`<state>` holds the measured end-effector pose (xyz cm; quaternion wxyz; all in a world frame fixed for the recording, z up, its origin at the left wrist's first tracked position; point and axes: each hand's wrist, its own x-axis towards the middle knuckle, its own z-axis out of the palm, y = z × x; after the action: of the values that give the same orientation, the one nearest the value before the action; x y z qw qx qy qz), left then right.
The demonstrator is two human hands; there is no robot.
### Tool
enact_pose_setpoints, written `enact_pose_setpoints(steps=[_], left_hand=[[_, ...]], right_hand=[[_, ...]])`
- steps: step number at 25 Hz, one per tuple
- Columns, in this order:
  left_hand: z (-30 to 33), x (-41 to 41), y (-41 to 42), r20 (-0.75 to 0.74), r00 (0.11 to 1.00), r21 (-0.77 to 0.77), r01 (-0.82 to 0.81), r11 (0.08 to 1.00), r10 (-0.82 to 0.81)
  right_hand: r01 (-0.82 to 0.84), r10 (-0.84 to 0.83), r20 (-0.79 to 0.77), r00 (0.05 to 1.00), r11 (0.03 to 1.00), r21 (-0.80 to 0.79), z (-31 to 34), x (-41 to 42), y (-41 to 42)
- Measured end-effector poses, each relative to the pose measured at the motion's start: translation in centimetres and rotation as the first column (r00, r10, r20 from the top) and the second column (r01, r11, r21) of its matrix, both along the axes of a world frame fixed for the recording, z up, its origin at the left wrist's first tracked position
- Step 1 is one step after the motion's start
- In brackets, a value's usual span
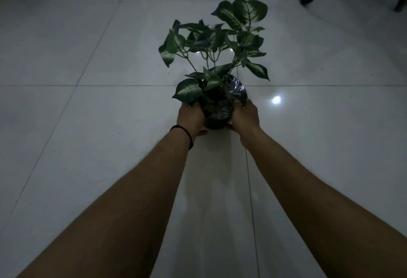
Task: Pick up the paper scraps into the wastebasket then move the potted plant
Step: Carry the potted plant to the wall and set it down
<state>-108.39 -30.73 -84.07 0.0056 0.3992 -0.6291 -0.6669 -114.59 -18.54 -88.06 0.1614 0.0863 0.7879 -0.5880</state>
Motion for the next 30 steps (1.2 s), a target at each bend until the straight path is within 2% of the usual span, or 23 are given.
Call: enact_pose_setpoints(steps=[7,12,15,21,24,30], left_hand=[[2.2,2.8,-1.4,-0.056,0.989,-0.03,-0.142,0.989,0.14],[6.1,8.4,-2.9,-0.059,0.991,-0.002,-0.124,0.992,0.124],[11.1,12.4,-4.1,-0.06,0.991,-0.073,-0.121,0.99,0.117],[25.2,19.4,-4.5,-0.065,0.993,-0.22,-0.113,0.969,0.101],[34.2,22.0,-4.2,-0.075,0.992,-0.259,-0.118,0.959,0.102],[54.7,27.9,-4.0,-0.014,0.991,-0.311,-0.128,0.942,0.131]], right_hand=[[-0.042,0.049,0.052,0.997,0.992,-0.12,4.7,4.5,-0.8],[-0.045,0.063,0.077,0.995,0.975,-0.216,8.7,10.9,-1.2],[-0.106,0.127,0.12,0.985,0.98,-0.167,14.1,14.9,-1.8],[-0.203,0.218,0.118,0.969,0.971,-0.122,29.7,19.8,-1.7],[-0.228,0.24,0.096,0.966,0.966,-0.124,38.7,21.9,-1.7],[-0.261,0.292,0.183,0.939,0.949,-0.175,57.9,26.5,-2.5]])
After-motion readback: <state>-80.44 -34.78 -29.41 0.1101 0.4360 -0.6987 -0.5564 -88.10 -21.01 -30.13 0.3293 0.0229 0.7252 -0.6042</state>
